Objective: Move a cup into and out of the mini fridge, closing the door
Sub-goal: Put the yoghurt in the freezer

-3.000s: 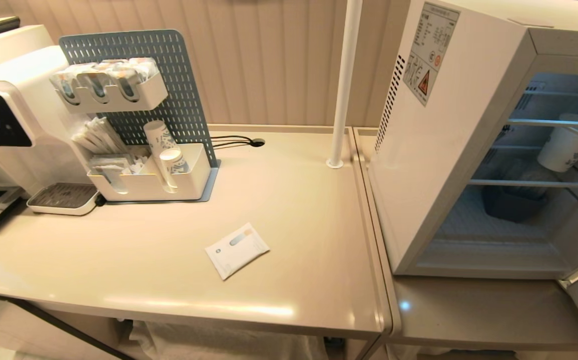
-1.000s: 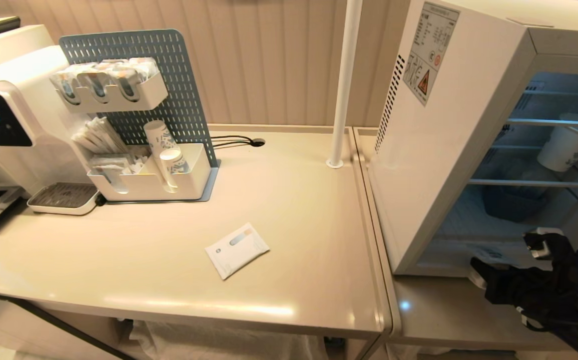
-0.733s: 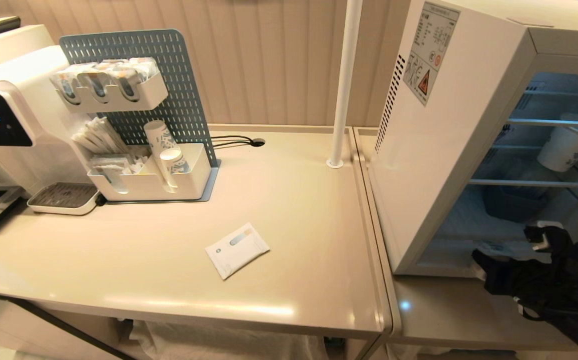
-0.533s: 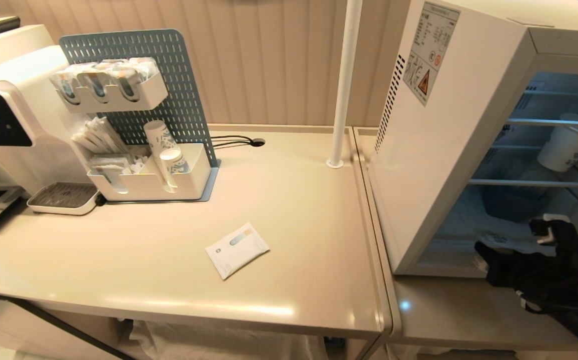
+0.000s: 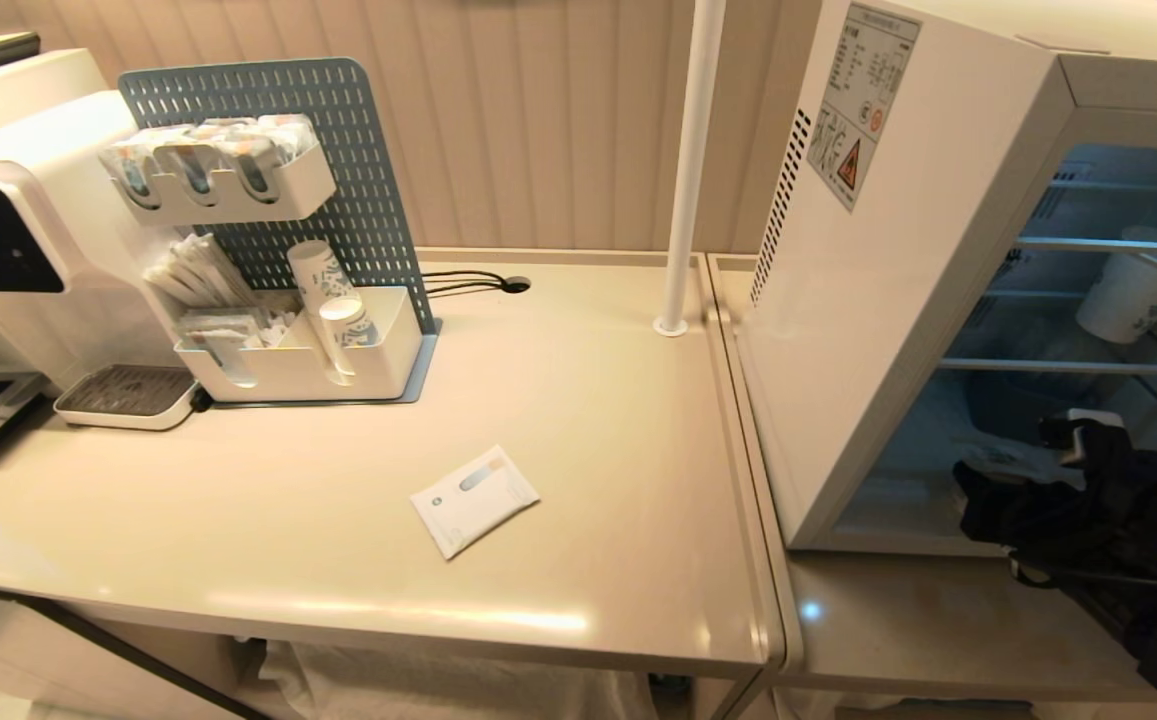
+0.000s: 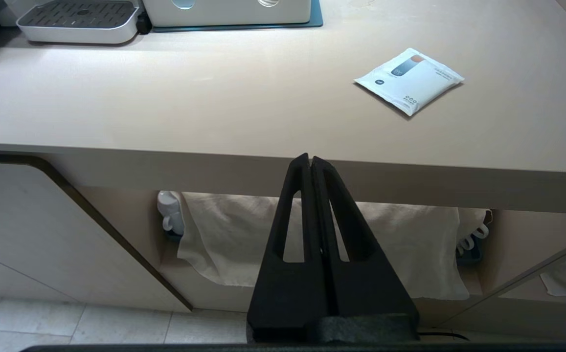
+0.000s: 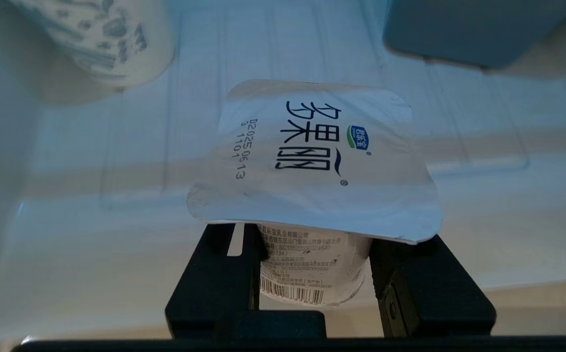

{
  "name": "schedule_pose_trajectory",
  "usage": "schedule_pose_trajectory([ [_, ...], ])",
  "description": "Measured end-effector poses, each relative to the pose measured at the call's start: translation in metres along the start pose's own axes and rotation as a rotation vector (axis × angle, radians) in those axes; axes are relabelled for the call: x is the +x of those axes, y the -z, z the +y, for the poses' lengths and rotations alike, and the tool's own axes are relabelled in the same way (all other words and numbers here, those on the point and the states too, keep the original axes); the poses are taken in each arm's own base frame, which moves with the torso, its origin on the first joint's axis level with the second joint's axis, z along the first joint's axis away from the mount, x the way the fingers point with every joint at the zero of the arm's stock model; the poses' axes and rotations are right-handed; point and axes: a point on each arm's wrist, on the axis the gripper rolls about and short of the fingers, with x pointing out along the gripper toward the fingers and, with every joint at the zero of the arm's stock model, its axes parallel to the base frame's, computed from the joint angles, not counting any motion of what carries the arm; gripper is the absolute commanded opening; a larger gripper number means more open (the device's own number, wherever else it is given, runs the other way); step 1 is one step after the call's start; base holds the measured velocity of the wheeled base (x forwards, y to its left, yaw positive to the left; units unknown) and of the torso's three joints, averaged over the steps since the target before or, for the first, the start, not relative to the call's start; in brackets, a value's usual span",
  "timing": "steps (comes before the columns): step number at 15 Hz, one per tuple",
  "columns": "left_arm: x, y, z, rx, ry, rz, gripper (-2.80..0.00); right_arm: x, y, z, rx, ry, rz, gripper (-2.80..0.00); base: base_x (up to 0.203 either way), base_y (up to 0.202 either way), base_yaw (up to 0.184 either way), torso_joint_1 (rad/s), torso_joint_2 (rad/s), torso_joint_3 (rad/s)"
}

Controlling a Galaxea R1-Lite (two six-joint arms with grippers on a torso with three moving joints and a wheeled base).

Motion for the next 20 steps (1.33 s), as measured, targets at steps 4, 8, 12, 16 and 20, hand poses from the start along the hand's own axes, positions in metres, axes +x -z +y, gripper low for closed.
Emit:
schedule_pose_trajectory([
  [4, 0.0, 0.0, 0.0, 0.0, -0.001, 0.0, -2.8, 0.012, 0.003, 0.001, 0.002, 0.019, 0.0, -2.8, 0.0, 0.0, 0.0, 0.0, 0.0, 0.0],
  [8, 0.0, 0.0, 0.0, 0.0, -0.001, 0.0, -2.8, 0.014, 0.014, 0.001, -0.007, 0.024, 0.044, -2.8, 0.0, 0.0, 0.0, 0.0, 0.0, 0.0],
  [12, 0.0, 0.0, 0.0, 0.001, 0.0, -0.001, -2.8, 0.009, 0.021, 0.001, -0.016, 0.026, 0.082, -2.8, 0.0, 0.0, 0.0, 0.0, 0.0, 0.0],
  [16, 0.0, 0.0, 0.0, 0.0, 0.0, 0.0, -2.8, 0.008, 0.023, 0.0, -0.019, 0.059, 0.096, 0.0, 0.0, 0.0, 0.0, 0.0, 0.0, 0.0],
  [20, 0.0, 0.0, 0.0, 0.0, -0.002, 0.0, -2.8, 0.005, 0.022, 0.0, -0.016, 0.056, 0.093, 0.0, 0.0, 0.0, 0.0, 0.0, 0.0, 0.0],
])
